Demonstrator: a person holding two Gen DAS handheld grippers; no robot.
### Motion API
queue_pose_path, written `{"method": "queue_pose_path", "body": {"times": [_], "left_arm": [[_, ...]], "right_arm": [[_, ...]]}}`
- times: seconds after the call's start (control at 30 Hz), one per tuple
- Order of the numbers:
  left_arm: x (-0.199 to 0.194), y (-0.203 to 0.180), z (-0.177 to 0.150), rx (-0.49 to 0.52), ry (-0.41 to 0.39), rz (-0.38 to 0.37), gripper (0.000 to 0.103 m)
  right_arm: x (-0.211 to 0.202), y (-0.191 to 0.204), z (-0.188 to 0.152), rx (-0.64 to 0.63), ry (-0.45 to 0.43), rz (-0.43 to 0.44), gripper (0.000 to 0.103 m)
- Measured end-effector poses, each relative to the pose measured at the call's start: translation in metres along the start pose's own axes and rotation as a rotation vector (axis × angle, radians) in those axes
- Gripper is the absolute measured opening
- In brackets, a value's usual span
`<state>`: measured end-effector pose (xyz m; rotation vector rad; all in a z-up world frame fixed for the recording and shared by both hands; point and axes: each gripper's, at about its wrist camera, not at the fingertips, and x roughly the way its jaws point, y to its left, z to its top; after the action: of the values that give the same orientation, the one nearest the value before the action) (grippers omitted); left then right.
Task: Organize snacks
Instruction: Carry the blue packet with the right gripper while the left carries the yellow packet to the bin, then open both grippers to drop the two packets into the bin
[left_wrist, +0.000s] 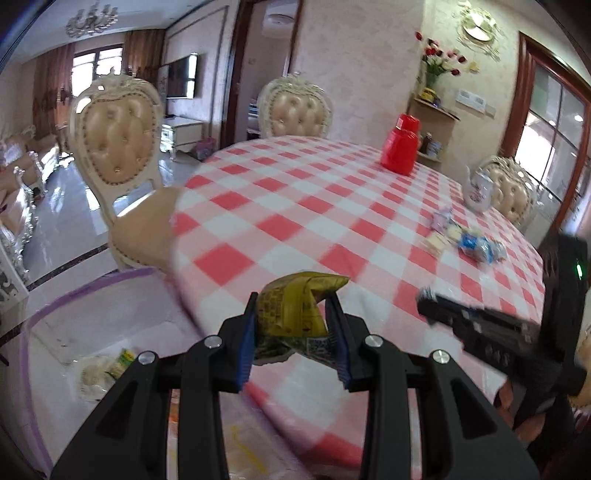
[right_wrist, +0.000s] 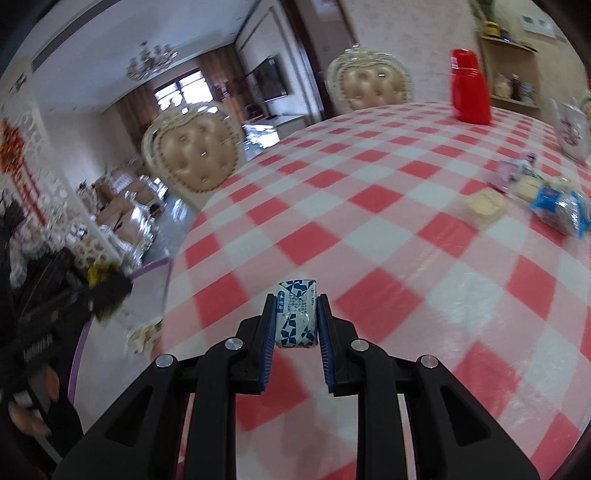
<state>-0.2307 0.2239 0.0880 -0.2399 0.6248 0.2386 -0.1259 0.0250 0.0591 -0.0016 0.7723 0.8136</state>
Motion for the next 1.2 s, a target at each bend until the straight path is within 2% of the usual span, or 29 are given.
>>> {"method": "queue_pose_path", "body": {"times": [0.17, 0.37, 0.53, 0.6, 0.63, 0.67, 0.7, 0.73, 0.77, 0.83, 1.0, 1.1, 1.2], "left_arm": [[-0.014, 0.041, 0.009, -0.057, -0.030, 0.075, 0.036], [-0.014, 0.073, 0.011, -0.006, 0.011, 0.194, 0.036], [-0.011, 0.097, 0.008, -0.007, 0.042, 0.263, 0.036], [-0.012, 0.105, 0.007, -0.018, 0.047, 0.282, 0.036], [-0.013, 0.110, 0.006, -0.032, 0.049, 0.286, 0.036], [-0.013, 0.113, 0.006, -0.040, 0.046, 0.288, 0.038], [-0.015, 0.114, 0.007, -0.050, 0.039, 0.288, 0.044], [-0.016, 0.114, 0.007, -0.061, 0.028, 0.288, 0.074], [-0.019, 0.114, 0.008, -0.076, 0.005, 0.288, 0.091], [-0.028, 0.108, 0.010, -0.095, -0.050, 0.279, 0.093], [-0.036, 0.086, 0.014, -0.104, -0.112, 0.237, 0.099], [-0.035, 0.067, 0.015, -0.130, -0.139, 0.175, 0.101], [-0.023, 0.029, 0.017, -0.123, -0.119, 0.070, 0.101]], "right_arm": [[0.006, 0.052, -0.010, -0.111, 0.037, 0.062, 0.022], [0.018, 0.116, -0.031, -0.267, 0.090, 0.123, 0.022], [0.033, 0.152, -0.052, -0.351, 0.152, 0.161, 0.022], [0.038, 0.162, -0.059, -0.360, 0.178, 0.207, 0.022], [0.040, 0.168, -0.063, -0.362, 0.196, 0.264, 0.023], [0.040, 0.173, -0.065, -0.372, 0.208, 0.296, 0.023], [0.038, 0.179, -0.067, -0.394, 0.209, 0.318, 0.026], [0.035, 0.181, -0.067, -0.403, 0.199, 0.316, 0.037], [0.031, 0.181, -0.066, -0.406, 0.179, 0.315, 0.057], [0.021, 0.173, -0.060, -0.396, 0.133, 0.311, 0.071], [-0.004, 0.126, -0.033, -0.325, 0.029, 0.211, 0.071], [-0.027, 0.072, -0.014, -0.196, -0.051, 0.105, 0.086], [-0.050, 0.027, -0.002, -0.124, -0.118, 0.007, 0.087]]}}
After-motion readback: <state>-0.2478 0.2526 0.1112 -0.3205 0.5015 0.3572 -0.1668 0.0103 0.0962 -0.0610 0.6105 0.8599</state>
